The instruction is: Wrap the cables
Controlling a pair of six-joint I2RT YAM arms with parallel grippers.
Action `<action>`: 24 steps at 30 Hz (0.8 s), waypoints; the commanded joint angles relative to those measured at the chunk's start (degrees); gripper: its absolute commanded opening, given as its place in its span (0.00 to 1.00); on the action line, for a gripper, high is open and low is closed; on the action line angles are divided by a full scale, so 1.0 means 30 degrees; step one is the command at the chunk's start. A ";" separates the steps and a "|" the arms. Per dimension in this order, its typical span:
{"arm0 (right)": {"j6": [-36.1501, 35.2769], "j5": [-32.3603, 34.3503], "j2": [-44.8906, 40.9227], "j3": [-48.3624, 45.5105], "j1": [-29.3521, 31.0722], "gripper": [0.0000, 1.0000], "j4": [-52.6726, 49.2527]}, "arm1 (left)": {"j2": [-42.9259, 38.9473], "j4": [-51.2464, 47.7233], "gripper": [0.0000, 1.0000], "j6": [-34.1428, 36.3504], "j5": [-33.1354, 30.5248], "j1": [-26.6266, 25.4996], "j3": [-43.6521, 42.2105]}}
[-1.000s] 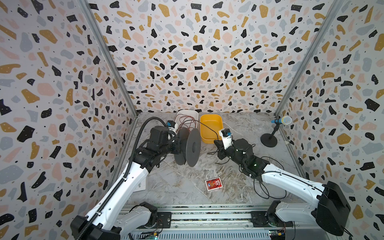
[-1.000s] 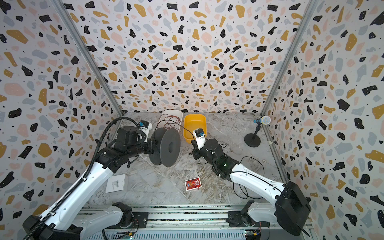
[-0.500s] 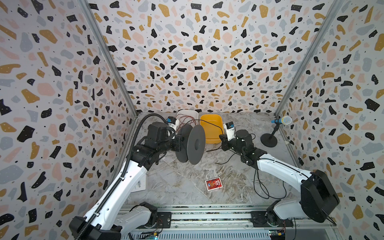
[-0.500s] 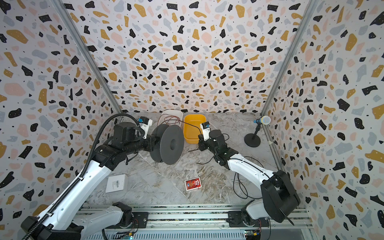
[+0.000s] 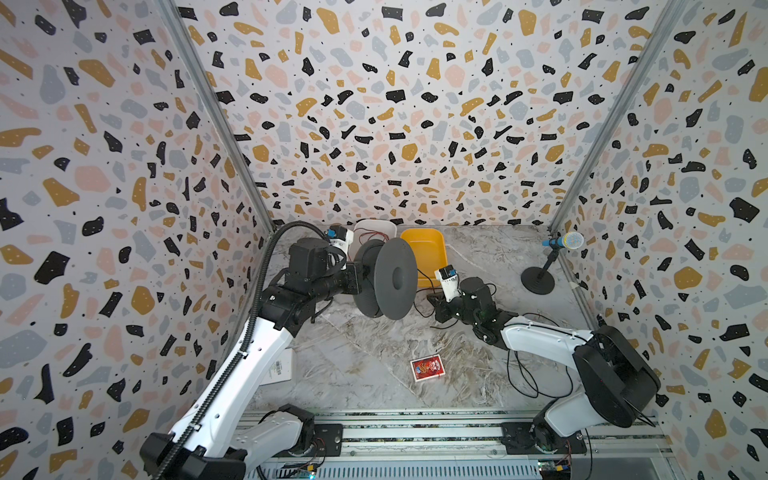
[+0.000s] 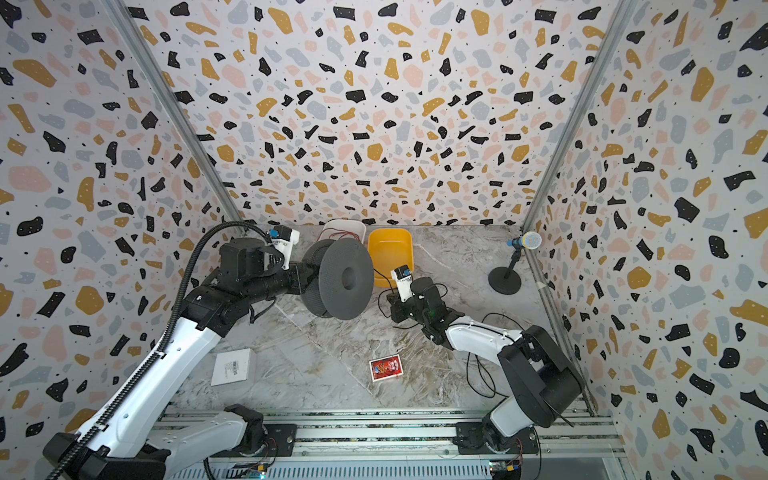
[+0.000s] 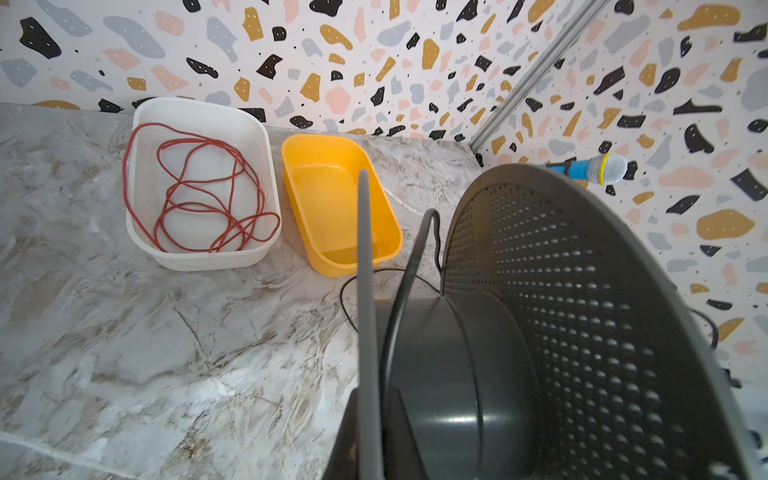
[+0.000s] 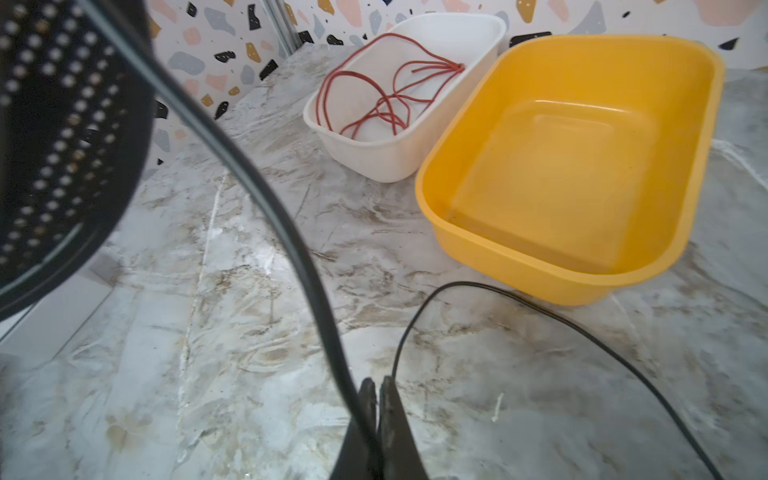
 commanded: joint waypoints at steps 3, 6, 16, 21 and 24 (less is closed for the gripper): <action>0.1649 0.0837 0.0074 -0.0557 0.1505 0.00 0.1989 | -0.0055 0.3773 0.00 -0.2914 -0.0670 0.0397 -0.0187; 0.2375 0.1582 0.0111 -0.0544 0.2141 0.00 0.2112 | -0.0384 0.4843 0.00 -0.4258 -0.1566 0.0678 -0.0738; 0.2564 0.3141 0.0740 -0.0354 0.4702 0.00 0.3575 | -0.1508 0.6818 0.00 -0.6766 -0.3940 0.0720 -0.2287; 0.1773 0.3229 0.1006 -0.0319 0.4746 0.14 0.4427 | -0.1692 0.5247 0.00 -0.6012 -0.3746 0.0724 -0.0739; 0.0914 0.2741 0.1132 -0.0102 0.4542 0.29 0.4933 | -0.2044 0.4281 0.00 -0.5459 -0.3961 0.0726 0.0294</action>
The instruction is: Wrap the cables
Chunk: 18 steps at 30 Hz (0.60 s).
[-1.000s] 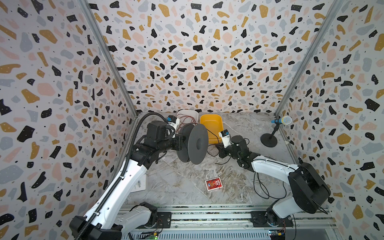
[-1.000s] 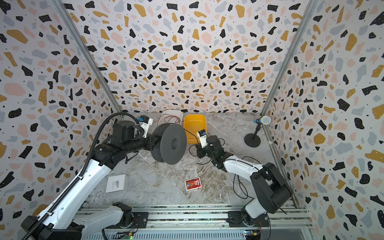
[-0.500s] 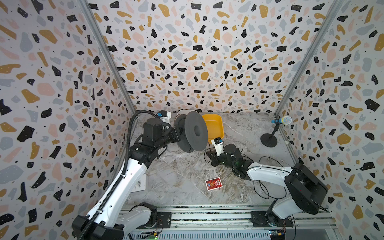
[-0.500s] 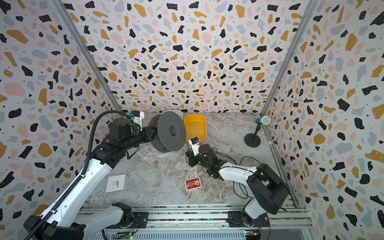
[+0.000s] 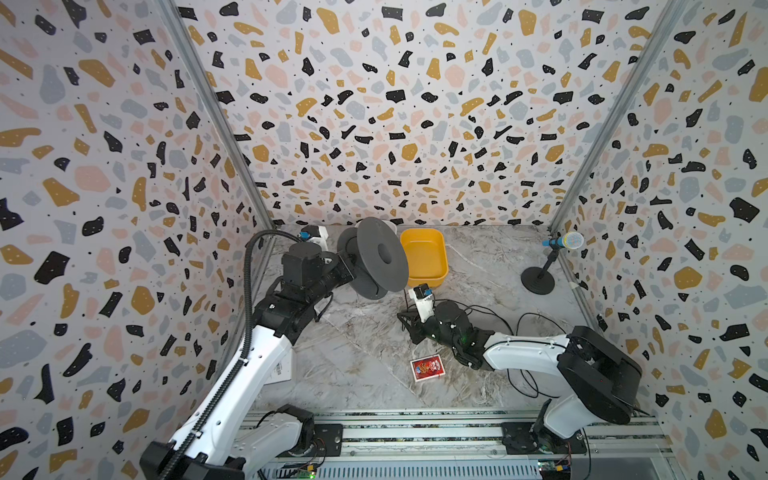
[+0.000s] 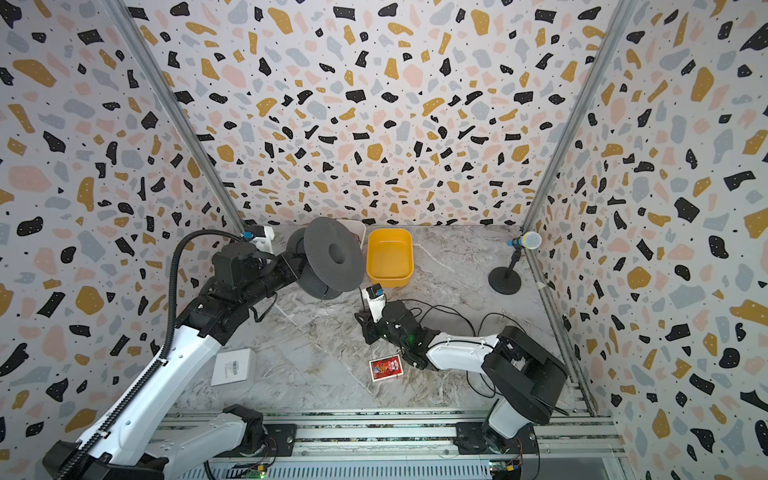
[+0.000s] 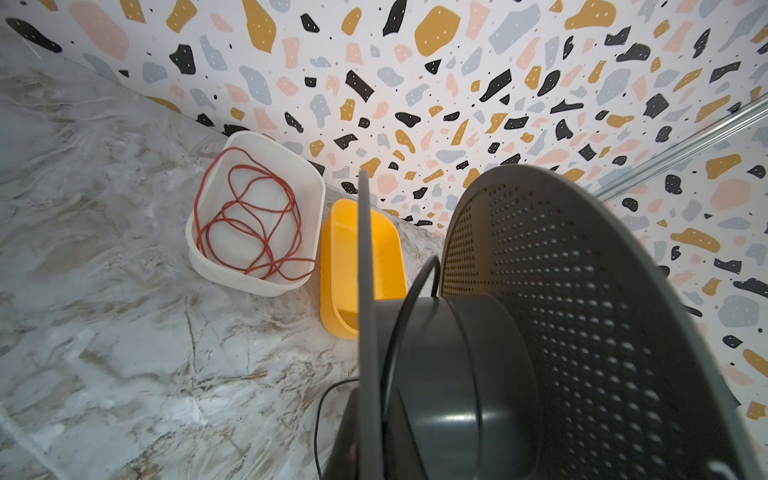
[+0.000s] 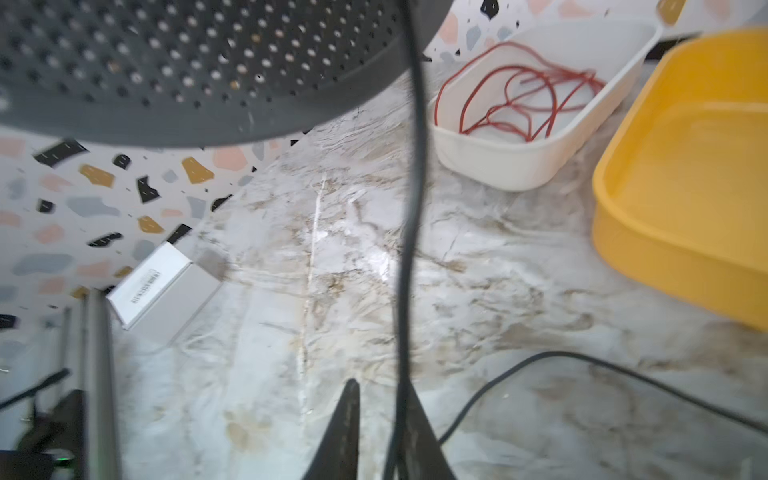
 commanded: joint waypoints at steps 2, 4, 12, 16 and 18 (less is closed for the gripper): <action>-0.1343 -0.0580 0.0051 0.0600 -0.0441 0.36 0.1190 | -0.1118 0.0558 0.00 0.0891 -0.0483 0.0081 0.2521; -0.1771 -0.1527 0.0125 0.0840 -0.0826 0.40 0.1166 | -0.1108 -0.0172 0.00 0.1392 -0.0548 0.0079 0.3214; -0.3577 -0.2146 -0.1108 0.0109 -0.2022 0.77 0.0664 | -0.0952 -0.1660 0.00 0.2252 0.0015 0.0080 0.4771; -0.4687 -0.1190 -0.1607 -0.0664 -0.2225 0.89 0.0974 | -0.0953 -0.1925 0.00 0.2464 -0.0090 0.0070 0.5128; -0.5293 -0.0624 -0.1495 -0.0980 -0.2261 0.91 0.1453 | -0.0952 -0.2084 0.00 0.2549 -0.0185 0.0088 0.5257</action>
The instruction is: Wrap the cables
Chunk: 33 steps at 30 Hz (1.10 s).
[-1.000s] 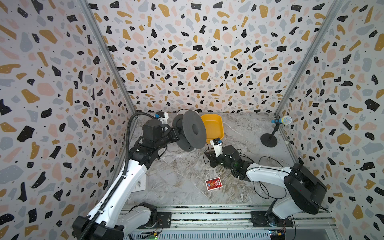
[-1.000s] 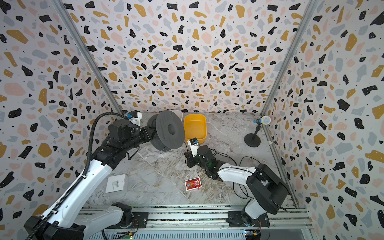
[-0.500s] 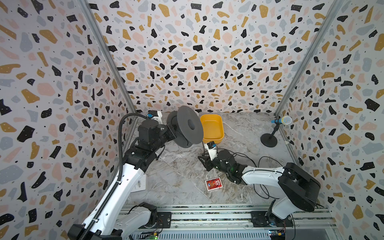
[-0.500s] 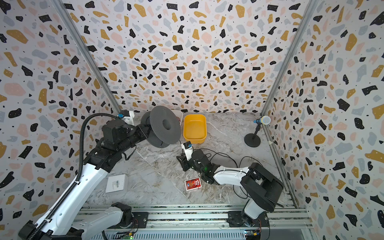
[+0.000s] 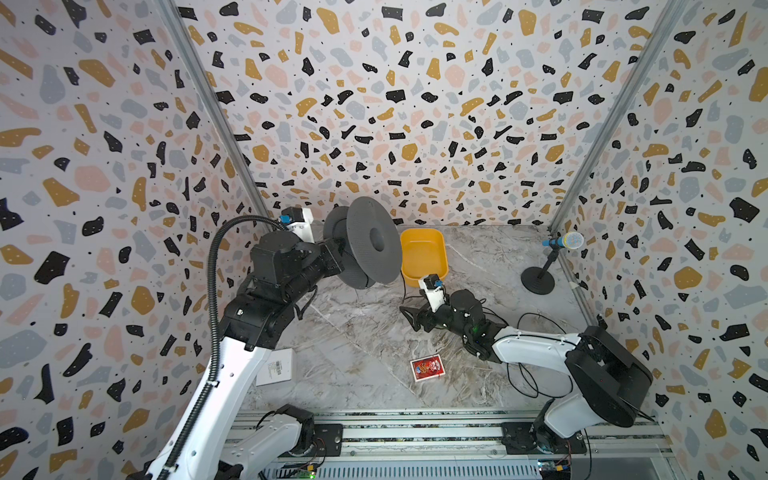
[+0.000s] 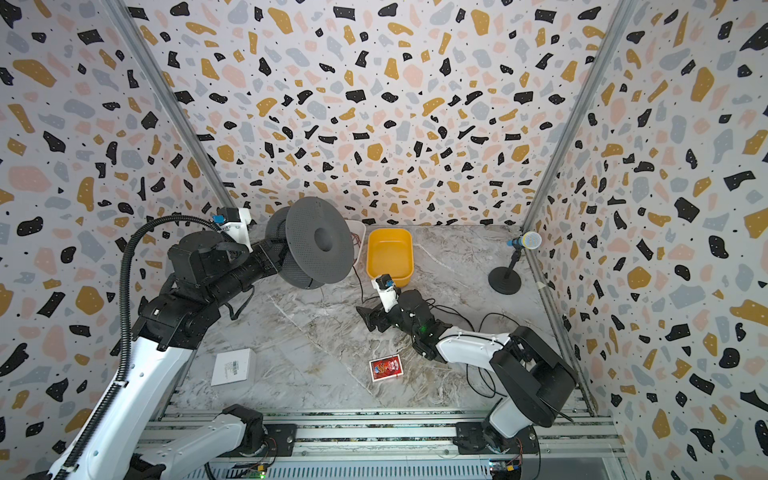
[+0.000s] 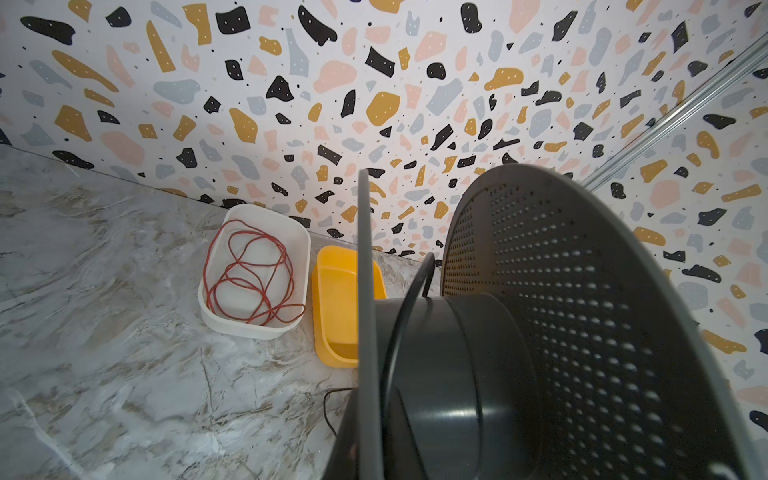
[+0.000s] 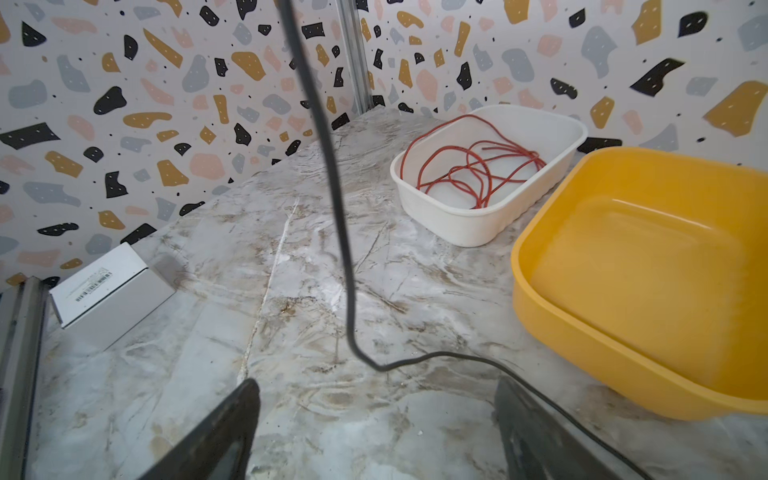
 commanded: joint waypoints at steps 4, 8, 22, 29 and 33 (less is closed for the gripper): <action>-0.2332 0.0760 0.0379 -0.1128 -0.0146 0.91 0.2889 | -0.0274 0.1359 0.00 0.0259 0.0064 0.0077 0.1034; -0.2996 0.0348 0.1803 -0.2376 0.0034 0.85 0.7291 | -0.0348 0.1534 0.00 0.0121 0.0051 0.0078 0.0751; -0.3239 0.0594 0.7349 -0.0500 0.0619 0.68 1.3041 | -0.0387 0.1366 0.00 0.0050 -0.0095 0.0092 0.0779; -0.2703 0.0843 0.8222 0.0629 0.0773 0.29 1.3278 | -0.0189 0.1447 0.00 0.0037 -0.0227 0.0096 0.0703; -0.2845 0.1373 0.8141 0.0696 0.1303 0.12 1.2549 | 0.0089 0.1718 0.00 -0.0084 -0.0286 0.0125 0.0514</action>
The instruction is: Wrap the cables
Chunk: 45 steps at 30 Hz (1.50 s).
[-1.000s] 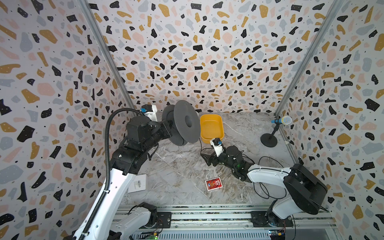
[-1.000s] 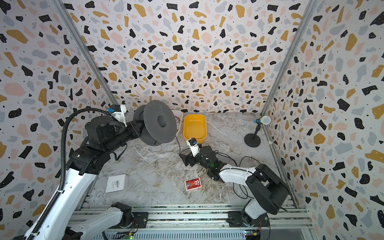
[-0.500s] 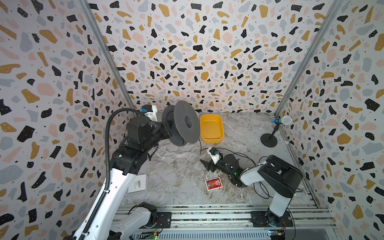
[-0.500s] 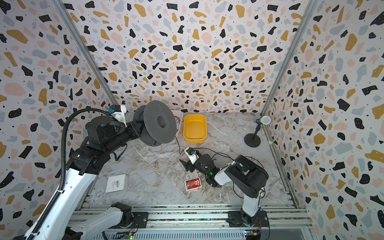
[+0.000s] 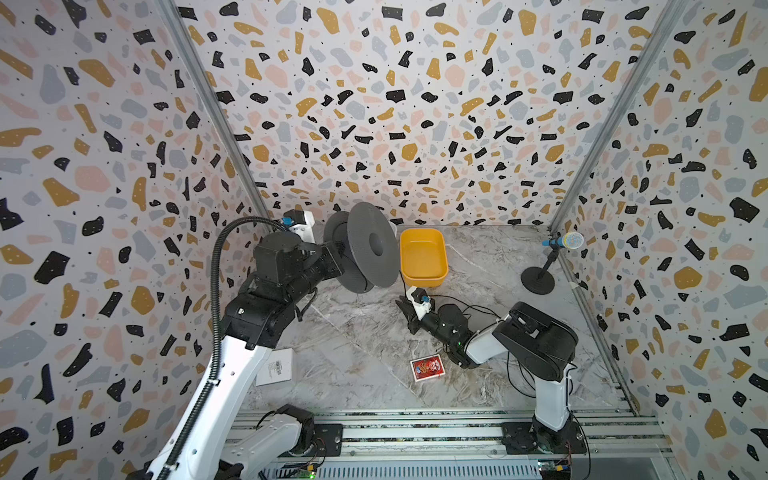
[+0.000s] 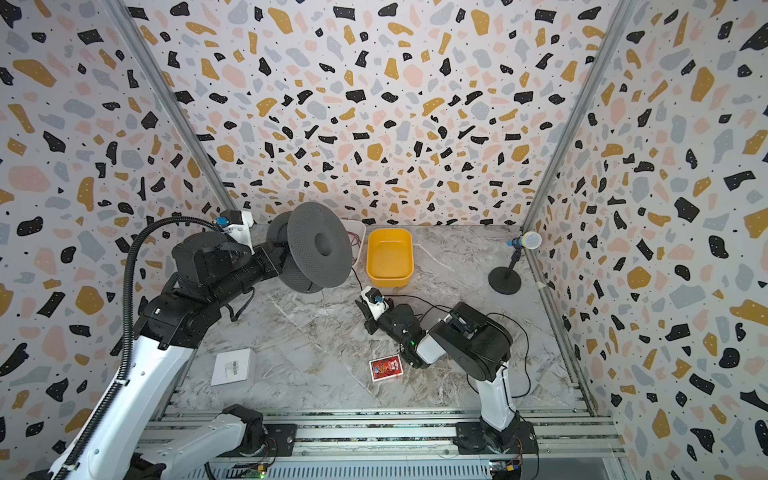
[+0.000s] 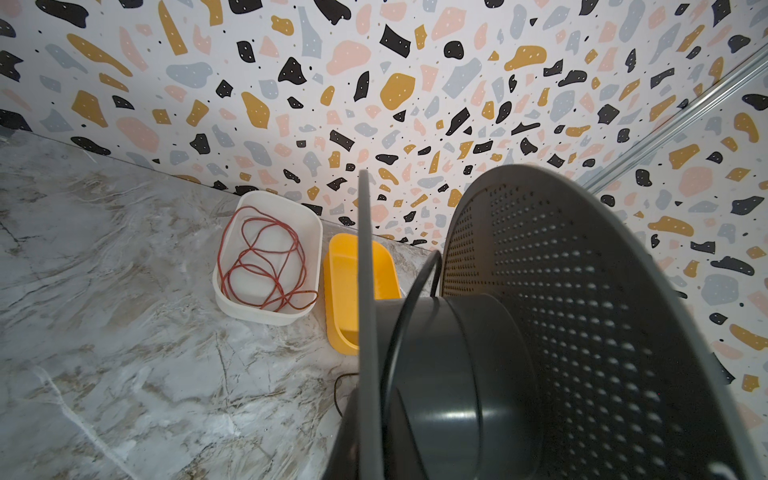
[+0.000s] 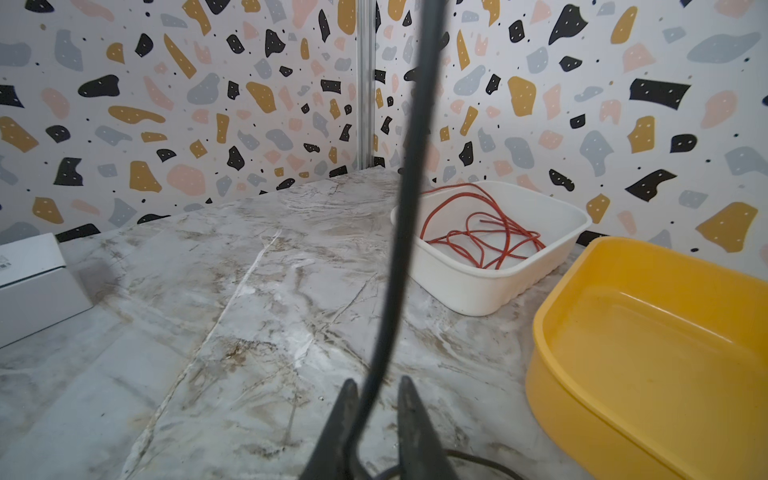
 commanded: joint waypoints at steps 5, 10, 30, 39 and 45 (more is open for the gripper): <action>0.0012 0.0818 -0.0449 0.0367 0.1062 0.00 -0.1180 | 0.0193 0.2686 0.00 -0.0278 -0.0063 0.0172 0.0343; 0.0208 0.2198 -0.1268 0.0591 0.2206 0.00 -0.3529 | 0.0827 0.3255 0.00 -0.0241 -0.0963 0.0329 0.0353; -0.2342 0.8270 -0.3686 0.6446 0.8345 0.00 -1.7918 | 0.1597 0.7467 0.00 0.0394 -0.8537 0.0331 -0.4434; -0.4398 0.9465 -0.6471 0.8992 0.9070 0.00 -2.2497 | 0.1930 0.7420 0.00 0.1286 -1.0131 -0.0328 -0.5929; -0.5292 0.9854 -0.7335 1.1110 0.8110 0.00 -2.5039 | 0.1843 0.5502 0.00 0.2564 -1.1271 -0.1733 -0.5795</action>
